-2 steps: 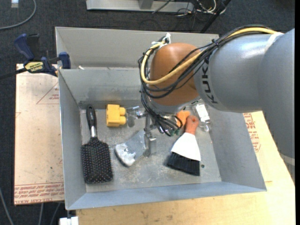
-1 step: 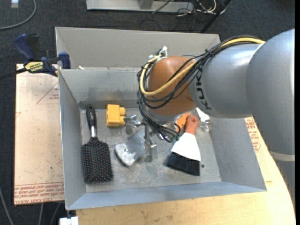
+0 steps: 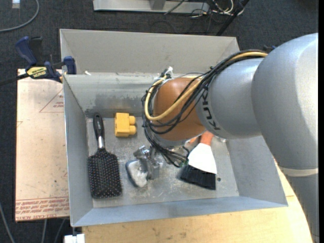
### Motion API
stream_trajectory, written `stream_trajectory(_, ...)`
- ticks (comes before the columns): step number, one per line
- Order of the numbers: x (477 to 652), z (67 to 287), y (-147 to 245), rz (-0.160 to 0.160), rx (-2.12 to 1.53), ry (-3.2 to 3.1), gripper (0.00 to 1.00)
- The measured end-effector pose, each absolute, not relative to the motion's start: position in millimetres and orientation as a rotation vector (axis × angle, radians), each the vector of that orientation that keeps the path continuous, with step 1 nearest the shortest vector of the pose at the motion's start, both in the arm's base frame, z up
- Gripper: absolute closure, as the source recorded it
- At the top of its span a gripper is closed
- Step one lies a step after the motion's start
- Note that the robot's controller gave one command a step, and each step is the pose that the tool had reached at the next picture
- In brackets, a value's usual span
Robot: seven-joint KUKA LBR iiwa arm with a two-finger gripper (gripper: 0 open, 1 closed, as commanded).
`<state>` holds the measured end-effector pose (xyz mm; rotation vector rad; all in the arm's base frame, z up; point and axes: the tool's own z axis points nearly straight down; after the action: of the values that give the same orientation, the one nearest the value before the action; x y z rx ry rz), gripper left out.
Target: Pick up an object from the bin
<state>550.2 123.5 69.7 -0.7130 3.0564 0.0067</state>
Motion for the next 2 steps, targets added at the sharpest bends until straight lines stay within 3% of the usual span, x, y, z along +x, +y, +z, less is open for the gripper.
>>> stream_trajectory(2, 549.6, 72.1, 123.4, 0.007, -0.713, 3.058, 1.0)
